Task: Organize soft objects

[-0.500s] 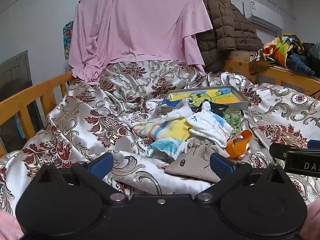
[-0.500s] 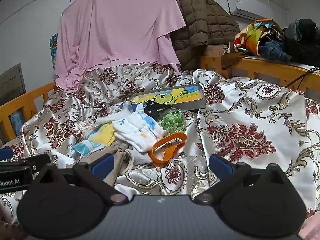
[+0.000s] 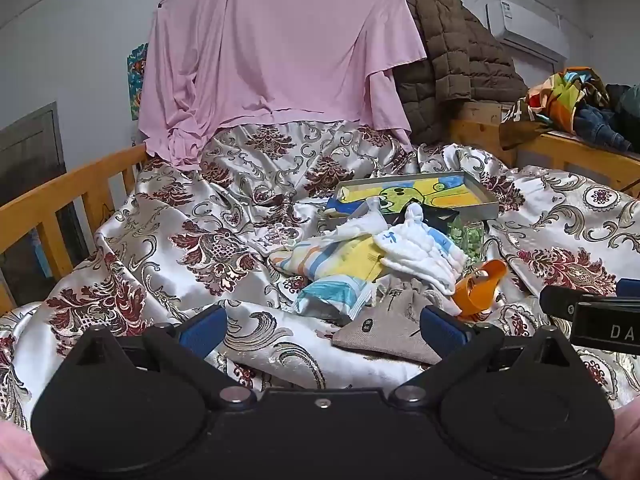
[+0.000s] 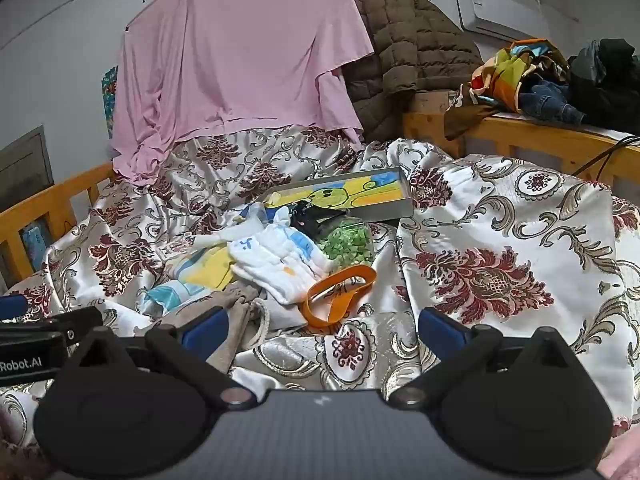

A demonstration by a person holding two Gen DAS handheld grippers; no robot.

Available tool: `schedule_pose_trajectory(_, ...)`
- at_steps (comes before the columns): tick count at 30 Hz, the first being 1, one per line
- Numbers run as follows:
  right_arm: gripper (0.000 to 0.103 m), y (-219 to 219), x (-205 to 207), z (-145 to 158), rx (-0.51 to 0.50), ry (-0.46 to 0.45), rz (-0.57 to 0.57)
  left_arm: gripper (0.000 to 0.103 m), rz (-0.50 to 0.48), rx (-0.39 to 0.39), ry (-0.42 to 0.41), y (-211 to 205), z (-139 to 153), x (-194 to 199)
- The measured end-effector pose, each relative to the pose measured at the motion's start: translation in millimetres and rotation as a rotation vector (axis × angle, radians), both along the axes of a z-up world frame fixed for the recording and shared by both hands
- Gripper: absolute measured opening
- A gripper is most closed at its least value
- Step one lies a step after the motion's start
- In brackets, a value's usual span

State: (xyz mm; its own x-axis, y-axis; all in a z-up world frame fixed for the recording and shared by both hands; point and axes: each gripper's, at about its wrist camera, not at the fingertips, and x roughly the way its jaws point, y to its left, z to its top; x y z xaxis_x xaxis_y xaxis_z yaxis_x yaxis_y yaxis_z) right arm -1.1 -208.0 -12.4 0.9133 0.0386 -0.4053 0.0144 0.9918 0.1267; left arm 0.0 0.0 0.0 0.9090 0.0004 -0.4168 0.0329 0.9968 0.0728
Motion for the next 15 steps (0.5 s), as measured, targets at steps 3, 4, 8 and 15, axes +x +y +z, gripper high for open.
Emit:
schedule_pose_trajectory(3,0.103,0.2,0.1,-0.3,-0.001,0.000,0.001,0.102,0.000,0.001,-0.001,-0.1,0.0,-0.1)
schedule_pose_trajectory(4,0.103,0.3,0.2,-0.4,-0.001,0.001,0.001,0.102,0.000,0.001,-0.001,0.0,0.0,0.0)
schedule_pose_trajectory(8,0.103,0.6,0.2,-0.7,-0.001,0.000,0.000,0.102,0.000,0.001,-0.001,0.1,0.0,0.0)
schedule_pose_trajectory(15,0.103,1.0,0.1,-0.5,-0.002,0.000,0.001,0.102,0.000,0.003,-0.001,-0.1,-0.1,0.0)
